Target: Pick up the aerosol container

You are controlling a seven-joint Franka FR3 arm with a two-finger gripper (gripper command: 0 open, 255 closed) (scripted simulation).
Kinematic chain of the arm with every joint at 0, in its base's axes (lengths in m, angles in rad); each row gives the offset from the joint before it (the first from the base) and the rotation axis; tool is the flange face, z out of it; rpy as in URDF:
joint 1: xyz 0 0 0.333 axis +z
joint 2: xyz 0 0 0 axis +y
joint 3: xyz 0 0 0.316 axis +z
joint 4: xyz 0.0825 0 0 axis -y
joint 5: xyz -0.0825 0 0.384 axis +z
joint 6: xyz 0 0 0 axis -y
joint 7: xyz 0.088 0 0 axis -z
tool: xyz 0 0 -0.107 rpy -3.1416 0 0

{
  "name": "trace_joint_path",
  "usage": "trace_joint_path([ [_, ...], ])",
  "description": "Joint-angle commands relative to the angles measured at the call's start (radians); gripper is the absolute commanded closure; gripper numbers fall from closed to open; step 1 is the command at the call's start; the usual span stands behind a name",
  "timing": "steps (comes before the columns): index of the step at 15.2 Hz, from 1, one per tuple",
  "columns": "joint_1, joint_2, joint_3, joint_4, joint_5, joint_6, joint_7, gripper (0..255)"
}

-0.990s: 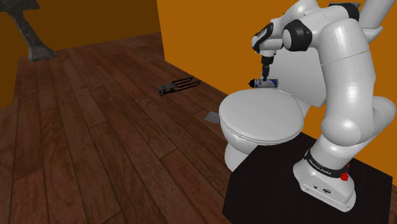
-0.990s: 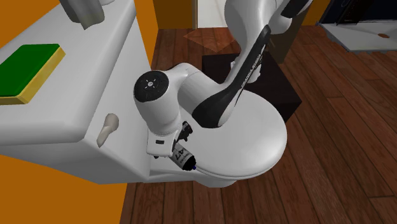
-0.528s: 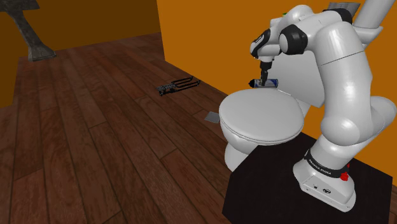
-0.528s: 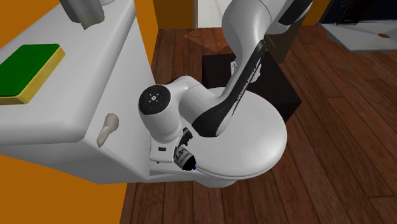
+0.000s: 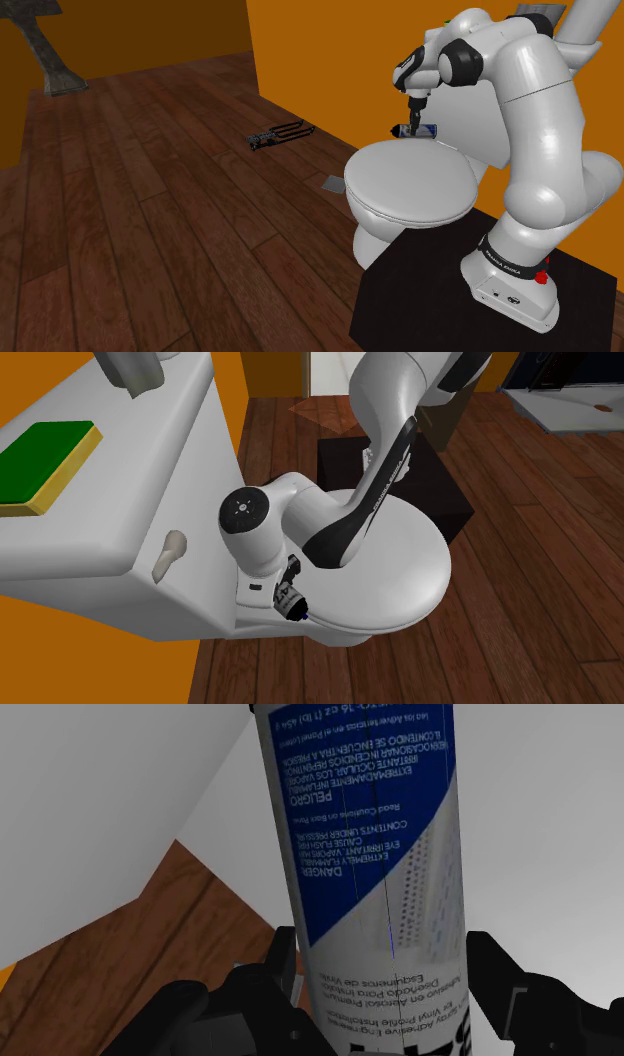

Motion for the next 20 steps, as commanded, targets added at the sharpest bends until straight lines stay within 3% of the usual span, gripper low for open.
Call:
trace_joint_path([
  [1, 0.000, 0.001, 0.000, -0.001, 0.000, 0.000, 0.000, 255],
  [20, 0.020, -0.101, -0.040, 0.048, -0.052, -0.143, 0.023, 255],
])
